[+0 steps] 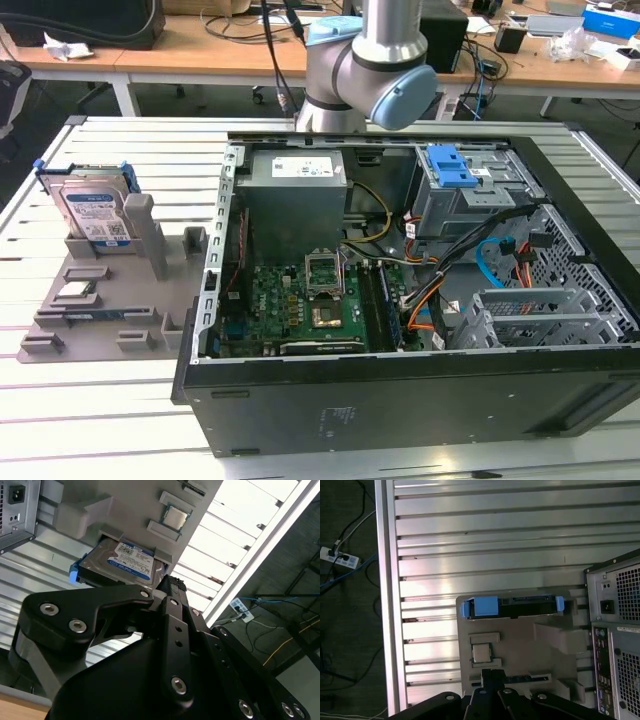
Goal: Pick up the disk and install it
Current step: 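Reach for the disk, then pick up the disk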
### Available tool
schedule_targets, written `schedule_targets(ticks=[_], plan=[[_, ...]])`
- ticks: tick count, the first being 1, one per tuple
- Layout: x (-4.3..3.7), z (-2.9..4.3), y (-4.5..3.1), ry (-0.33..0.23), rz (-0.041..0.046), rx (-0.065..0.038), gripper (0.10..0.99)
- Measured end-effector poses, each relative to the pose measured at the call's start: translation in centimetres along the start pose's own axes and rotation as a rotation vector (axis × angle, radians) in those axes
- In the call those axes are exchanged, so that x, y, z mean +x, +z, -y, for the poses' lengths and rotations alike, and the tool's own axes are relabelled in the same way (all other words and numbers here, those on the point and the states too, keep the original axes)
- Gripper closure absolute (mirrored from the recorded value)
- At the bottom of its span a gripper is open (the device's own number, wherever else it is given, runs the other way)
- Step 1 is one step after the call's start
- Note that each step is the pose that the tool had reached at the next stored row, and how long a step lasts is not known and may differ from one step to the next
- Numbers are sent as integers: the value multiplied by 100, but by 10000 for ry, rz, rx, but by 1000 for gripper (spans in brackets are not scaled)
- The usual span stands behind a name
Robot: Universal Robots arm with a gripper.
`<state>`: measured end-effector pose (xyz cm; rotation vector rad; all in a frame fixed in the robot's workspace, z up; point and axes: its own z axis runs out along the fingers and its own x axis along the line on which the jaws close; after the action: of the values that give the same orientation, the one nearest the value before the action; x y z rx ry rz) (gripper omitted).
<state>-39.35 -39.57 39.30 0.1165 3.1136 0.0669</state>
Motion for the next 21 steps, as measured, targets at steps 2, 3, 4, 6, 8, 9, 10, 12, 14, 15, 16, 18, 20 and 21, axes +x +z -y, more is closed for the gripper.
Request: schedule_targets(ticks=[2, 3, 4, 6, 8, 9, 10, 12, 14, 15, 16, 18, 20, 21], plan=[[23, -34, 1, 0, 0, 9, 980], [25, -38, 1, 0, 0, 10, 980], [26, -38, 1, 0, 0, 10, 980], [26, -40, 1, 0, -1, 10, 980], [26, -41, 1, 0, 0, 10, 980], [26, -42, 1, 0, 0, 10, 980], [26, -42, 1, 0, 0, 10, 980], [26, -42, 1, 0, 0, 10, 980], [26, -43, 1, 0, 0, 10, 980], [26, -43, 1, 0, 0, 10, 980], [26, -43, 1, 0, 0, 10, 980], [26, -44, 1, -2, 0, 10, 980], [27, -45, 1, -146, -6, 7, 980], [27, -45, 1, -218, -9, 5, 980]])
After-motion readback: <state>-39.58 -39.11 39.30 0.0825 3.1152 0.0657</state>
